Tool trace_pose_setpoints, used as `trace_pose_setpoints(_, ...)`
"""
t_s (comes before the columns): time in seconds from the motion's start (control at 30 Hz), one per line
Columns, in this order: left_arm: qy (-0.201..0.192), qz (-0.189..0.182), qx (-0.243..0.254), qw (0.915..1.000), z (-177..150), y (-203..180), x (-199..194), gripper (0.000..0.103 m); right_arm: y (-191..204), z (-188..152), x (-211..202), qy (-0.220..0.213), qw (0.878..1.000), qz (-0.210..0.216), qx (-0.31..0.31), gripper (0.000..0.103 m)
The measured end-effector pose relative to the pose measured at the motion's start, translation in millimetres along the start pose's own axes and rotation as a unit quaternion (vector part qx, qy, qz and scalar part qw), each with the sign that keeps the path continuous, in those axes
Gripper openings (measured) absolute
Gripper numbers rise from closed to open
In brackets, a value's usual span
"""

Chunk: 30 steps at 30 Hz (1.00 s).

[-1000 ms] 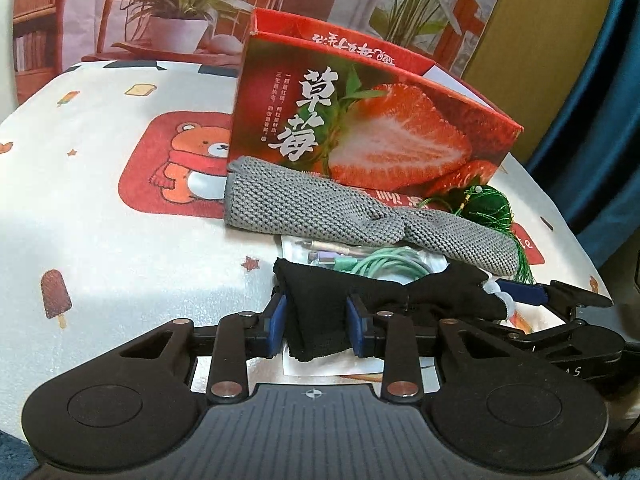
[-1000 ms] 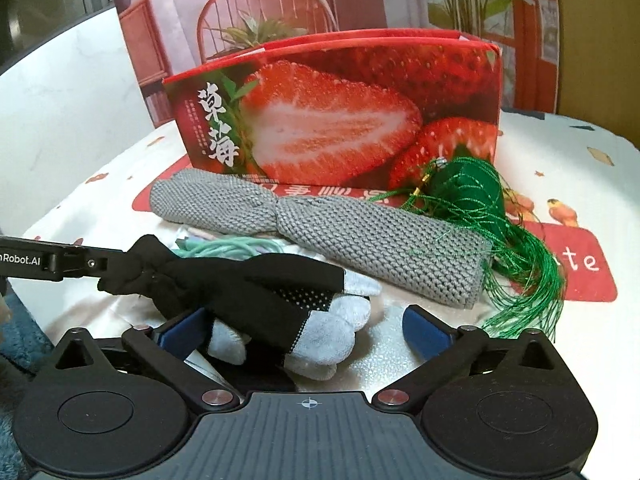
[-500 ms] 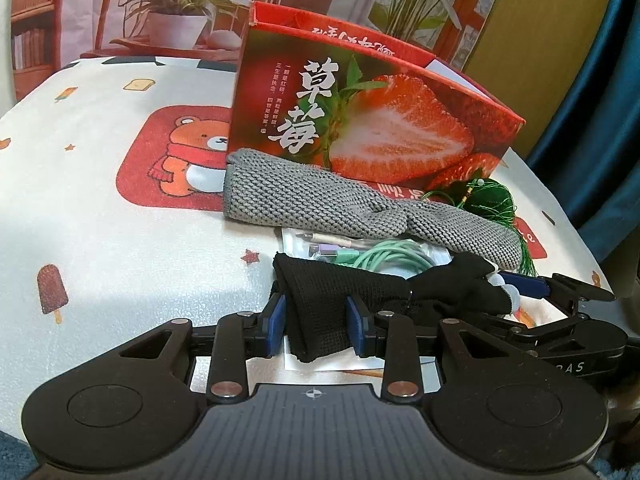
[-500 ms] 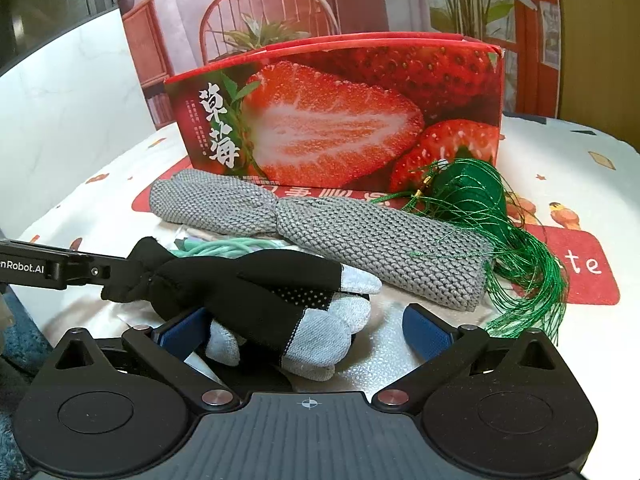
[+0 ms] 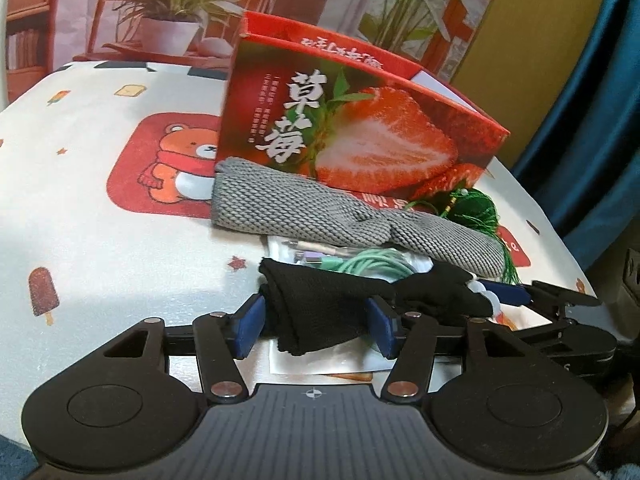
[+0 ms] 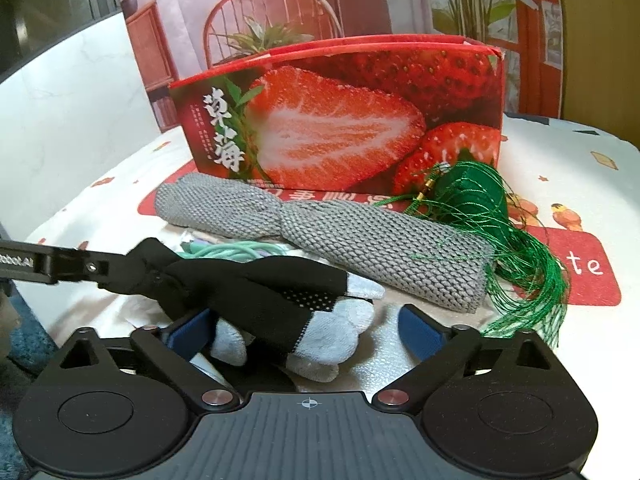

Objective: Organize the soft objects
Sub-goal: 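Grasp the black glove with the left gripper while the right gripper grasps its white fingertips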

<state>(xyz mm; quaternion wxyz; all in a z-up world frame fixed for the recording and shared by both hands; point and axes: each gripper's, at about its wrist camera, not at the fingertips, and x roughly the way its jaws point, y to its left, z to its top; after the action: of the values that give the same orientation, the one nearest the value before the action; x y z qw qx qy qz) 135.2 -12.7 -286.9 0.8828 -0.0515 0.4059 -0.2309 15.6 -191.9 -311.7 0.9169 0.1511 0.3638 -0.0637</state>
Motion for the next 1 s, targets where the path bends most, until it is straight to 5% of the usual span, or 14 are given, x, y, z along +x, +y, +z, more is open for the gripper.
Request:
trace_pose_setpoints(0.5, 0.006, -0.009, -0.001, 0.9999, -1.4, 3.8, 2.6, 0.058, 10.0, 2.2, -9.8, -0.020, 0.999, 0.023, -0.021, 0.052)
trace_pose_setpoints(0.73, 0.007, -0.007, 0.006, 0.9999, -1.9, 4.1, 3.0, 0.031, 6.3, 2.2, -12.3, -0.029, 0.999, 0.038, -0.012, 0.039)
trace_pose_setpoints(1.0, -0.002, -0.006, 0.013, 0.9999, -1.7, 1.8, -0.2, 0.021, 5.4, 1.8, -12.9, -0.032, 0.998, 0.048, -0.009, 0.025)
